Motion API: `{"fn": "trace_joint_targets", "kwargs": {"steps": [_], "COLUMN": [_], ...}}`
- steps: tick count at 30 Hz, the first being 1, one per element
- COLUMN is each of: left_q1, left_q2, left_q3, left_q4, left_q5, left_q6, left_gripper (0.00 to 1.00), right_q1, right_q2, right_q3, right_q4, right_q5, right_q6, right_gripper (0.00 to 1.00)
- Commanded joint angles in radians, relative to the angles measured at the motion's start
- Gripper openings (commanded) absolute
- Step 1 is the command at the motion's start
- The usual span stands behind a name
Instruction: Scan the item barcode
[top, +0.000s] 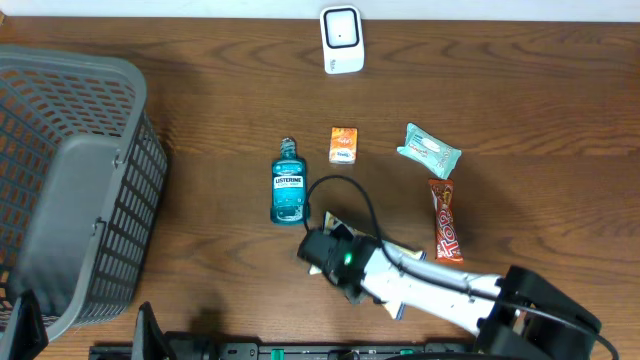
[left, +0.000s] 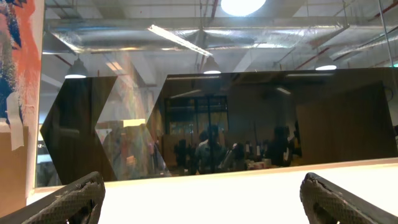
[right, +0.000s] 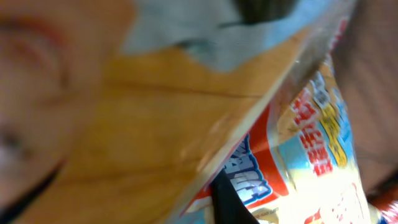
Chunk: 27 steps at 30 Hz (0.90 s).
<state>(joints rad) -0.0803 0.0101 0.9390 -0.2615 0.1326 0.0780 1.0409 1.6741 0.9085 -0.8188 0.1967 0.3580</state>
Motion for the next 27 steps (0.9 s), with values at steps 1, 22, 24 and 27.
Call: {"fn": "trace_joint_targets", "kwargs": {"steps": [1,22,24,27], "left_q1": [0.003,0.003,0.003,0.003], "left_q2": [-0.007,-0.007,-0.007,-0.007], "left_q3": [0.001,0.001,0.001,0.001], "left_q4": [0.005,0.004,0.000,-0.005], "left_q5": [0.006,0.006,0.006,0.006], "left_q6": [-0.005,-0.005,-0.005,-0.005], "left_gripper": [1.00,1.00,1.00,0.99], "right_q1": [-0.080,-0.294,-0.254,-0.175], "right_q2": [0.018,-0.012,-0.012,-0.012], "right_q3": [0.092,0.171,0.171,0.171], "right_q4": [-0.008,0.002,-0.002,0.001], "right_q5": [-0.439,-1.229,-1.079,-0.826], "right_q6": [-0.136,-0.602,-0.522,-0.414], "right_gripper": [0.01,0.44,0.52,0.61]}}
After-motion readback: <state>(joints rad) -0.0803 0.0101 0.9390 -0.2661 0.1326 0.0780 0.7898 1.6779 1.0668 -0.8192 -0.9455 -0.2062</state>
